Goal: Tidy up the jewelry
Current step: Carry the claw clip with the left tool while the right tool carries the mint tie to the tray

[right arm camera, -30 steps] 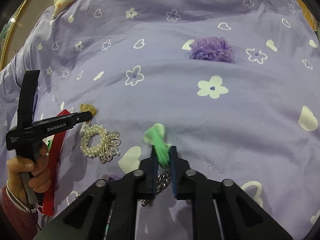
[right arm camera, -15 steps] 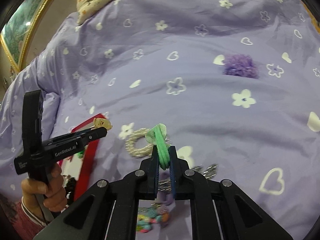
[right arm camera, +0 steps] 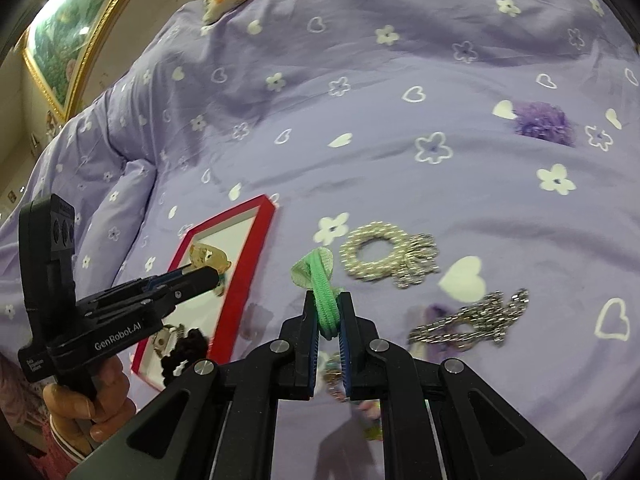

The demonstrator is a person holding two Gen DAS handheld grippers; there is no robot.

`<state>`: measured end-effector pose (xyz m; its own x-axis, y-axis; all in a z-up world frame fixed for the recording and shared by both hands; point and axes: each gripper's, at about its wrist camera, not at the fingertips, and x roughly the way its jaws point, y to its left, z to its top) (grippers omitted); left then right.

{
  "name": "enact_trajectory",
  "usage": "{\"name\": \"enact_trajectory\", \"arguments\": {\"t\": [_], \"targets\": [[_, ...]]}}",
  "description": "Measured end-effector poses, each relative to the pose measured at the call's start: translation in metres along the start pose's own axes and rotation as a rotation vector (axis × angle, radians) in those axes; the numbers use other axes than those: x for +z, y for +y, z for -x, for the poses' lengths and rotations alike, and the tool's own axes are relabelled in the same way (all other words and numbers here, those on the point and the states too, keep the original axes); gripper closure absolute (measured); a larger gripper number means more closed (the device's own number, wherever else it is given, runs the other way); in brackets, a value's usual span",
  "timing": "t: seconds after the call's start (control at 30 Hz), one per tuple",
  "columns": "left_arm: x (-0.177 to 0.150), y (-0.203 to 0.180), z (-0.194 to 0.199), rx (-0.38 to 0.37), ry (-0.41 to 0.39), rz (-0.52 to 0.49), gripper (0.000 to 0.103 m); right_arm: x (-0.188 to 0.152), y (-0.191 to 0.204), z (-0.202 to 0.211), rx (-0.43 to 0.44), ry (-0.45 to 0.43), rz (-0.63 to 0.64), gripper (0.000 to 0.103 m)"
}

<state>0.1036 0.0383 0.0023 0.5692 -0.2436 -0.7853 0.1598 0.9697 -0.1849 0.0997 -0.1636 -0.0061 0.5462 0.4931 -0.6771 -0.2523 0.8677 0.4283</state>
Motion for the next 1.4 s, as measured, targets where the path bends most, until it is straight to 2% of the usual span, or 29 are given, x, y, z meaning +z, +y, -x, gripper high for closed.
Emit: {"name": "enact_trajectory", "arguments": {"t": [0.27,0.8,1.13,1.4], "targets": [[-0.019,0.028,0.019,0.02,-0.014,0.06,0.081,-0.007,0.032,-0.011,0.038,0.021,0.04,0.095],[-0.042,0.108,0.044,0.115,-0.034,0.186,0.081,-0.007,0.097,-0.051,0.116,0.079,0.122,0.094],[-0.044,0.147,0.034,0.151,-0.016,0.242,0.081,-0.007,0.132,-0.091,0.133,0.139,0.177,0.094],[-0.038,0.163,0.012,0.162,0.02,0.247,0.081,-0.006,0.138,-0.124,0.103,0.194,0.194,0.094]]}}
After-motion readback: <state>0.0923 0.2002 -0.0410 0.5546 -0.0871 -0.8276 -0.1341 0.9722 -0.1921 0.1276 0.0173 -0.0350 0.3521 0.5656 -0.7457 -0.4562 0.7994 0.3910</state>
